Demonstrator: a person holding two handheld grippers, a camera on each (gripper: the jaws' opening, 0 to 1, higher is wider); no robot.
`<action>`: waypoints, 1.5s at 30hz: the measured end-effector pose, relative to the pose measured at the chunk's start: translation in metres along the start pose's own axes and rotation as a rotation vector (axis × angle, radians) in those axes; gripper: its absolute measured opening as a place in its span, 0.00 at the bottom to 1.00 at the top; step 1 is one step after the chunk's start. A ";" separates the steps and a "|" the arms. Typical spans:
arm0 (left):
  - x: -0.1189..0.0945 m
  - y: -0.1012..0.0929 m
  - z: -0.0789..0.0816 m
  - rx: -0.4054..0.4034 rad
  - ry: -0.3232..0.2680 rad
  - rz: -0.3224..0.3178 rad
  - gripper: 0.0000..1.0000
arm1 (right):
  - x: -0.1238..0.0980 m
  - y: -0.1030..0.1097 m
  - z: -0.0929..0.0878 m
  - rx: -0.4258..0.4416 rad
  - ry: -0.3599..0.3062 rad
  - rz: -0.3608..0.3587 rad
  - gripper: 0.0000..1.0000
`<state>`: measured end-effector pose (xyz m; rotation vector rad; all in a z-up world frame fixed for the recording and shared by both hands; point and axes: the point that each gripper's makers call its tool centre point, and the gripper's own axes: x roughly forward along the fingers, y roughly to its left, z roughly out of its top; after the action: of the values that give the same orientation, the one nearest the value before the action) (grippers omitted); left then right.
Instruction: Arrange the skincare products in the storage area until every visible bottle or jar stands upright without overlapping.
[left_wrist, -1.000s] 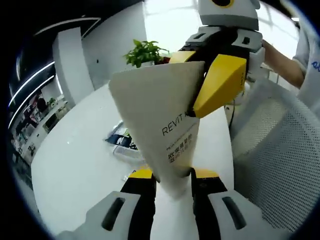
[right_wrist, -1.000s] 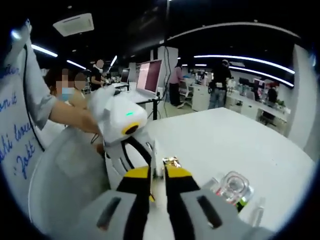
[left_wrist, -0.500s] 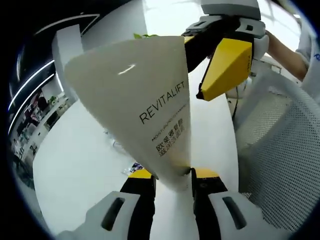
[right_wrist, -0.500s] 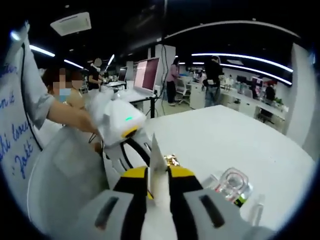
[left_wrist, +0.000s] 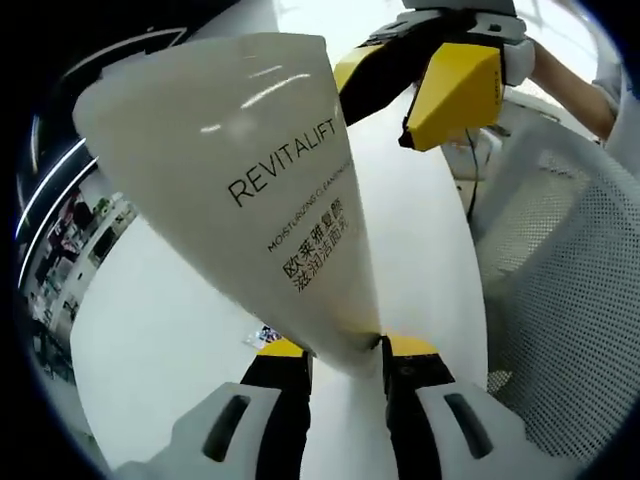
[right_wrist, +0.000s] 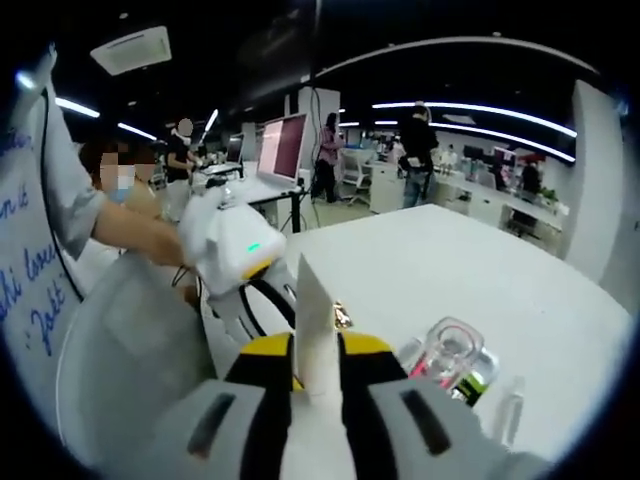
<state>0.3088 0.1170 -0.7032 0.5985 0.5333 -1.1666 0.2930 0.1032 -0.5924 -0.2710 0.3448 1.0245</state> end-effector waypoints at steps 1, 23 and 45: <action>0.001 0.000 0.000 0.001 0.001 0.002 0.24 | -0.003 -0.002 0.000 0.006 -0.003 -0.008 0.17; 0.019 0.014 0.000 0.039 0.049 -0.013 0.22 | -0.041 -0.031 -0.018 0.090 -0.007 -0.150 0.18; 0.038 0.024 0.014 0.040 0.039 -0.033 0.22 | -0.053 -0.043 -0.026 0.129 -0.004 -0.206 0.18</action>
<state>0.3440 0.0878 -0.7150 0.6498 0.5555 -1.2008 0.3013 0.0308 -0.5926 -0.1841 0.3696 0.7972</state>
